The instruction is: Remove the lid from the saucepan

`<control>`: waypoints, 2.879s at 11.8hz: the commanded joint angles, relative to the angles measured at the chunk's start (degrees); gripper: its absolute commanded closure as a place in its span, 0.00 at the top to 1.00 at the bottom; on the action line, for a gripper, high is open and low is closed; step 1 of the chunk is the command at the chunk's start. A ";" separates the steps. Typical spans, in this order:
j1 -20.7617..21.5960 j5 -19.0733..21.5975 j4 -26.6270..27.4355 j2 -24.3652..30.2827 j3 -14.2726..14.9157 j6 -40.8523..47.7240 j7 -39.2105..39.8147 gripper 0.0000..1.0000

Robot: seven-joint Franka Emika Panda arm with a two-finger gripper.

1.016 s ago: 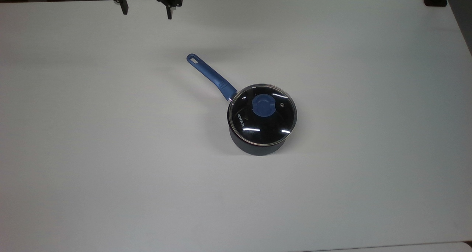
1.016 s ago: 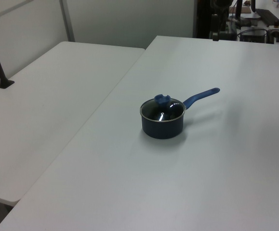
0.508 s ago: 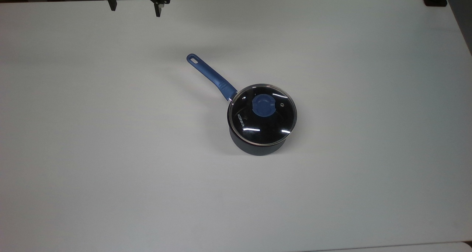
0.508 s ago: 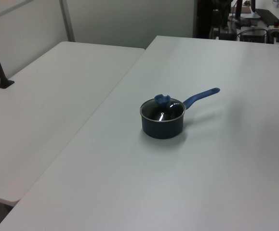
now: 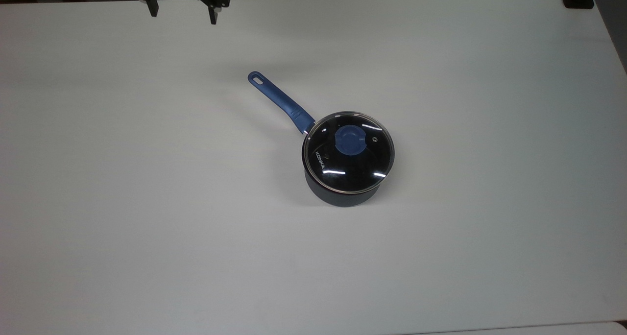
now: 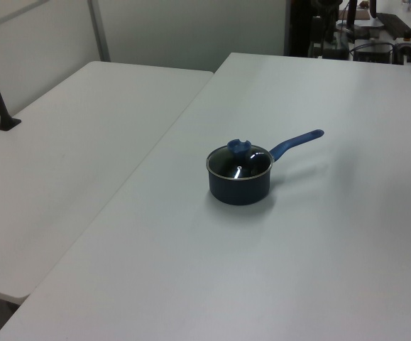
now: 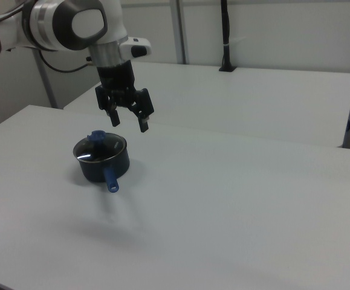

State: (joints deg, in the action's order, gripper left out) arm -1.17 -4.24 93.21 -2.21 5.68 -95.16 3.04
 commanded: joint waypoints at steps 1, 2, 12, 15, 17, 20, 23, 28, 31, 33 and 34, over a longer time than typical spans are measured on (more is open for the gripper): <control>2.39 0.63 -1.01 -1.30 -0.76 -0.82 -0.05 1.00; 3.36 0.72 -2.23 -3.05 -0.76 -0.82 -0.14 1.00; 19.27 5.03 -9.37 -20.99 -0.59 -19.63 -18.33 1.00; 23.23 4.94 -11.64 -24.32 0.12 -20.16 -20.70 1.00; 23.15 4.68 -11.91 -25.48 0.12 -20.42 -21.06 1.00; 23.15 4.50 -11.83 -25.56 1.88 -21.73 -20.45 1.00; 23.32 4.33 -11.48 -26.00 1.88 -22.79 -20.53 0.84; 24.46 3.71 -11.48 -26.27 1.87 -22.44 -20.53 0.61; 24.38 3.71 -11.74 -25.74 2.05 -22.18 -20.01 0.40; 24.38 3.71 -11.83 -24.86 3.02 -22.09 -20.01 0.38; 24.38 3.45 -11.83 -24.78 3.11 -22.09 -19.92 0.38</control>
State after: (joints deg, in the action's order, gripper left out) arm 22.24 -0.40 81.65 -27.93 7.25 -116.70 -17.34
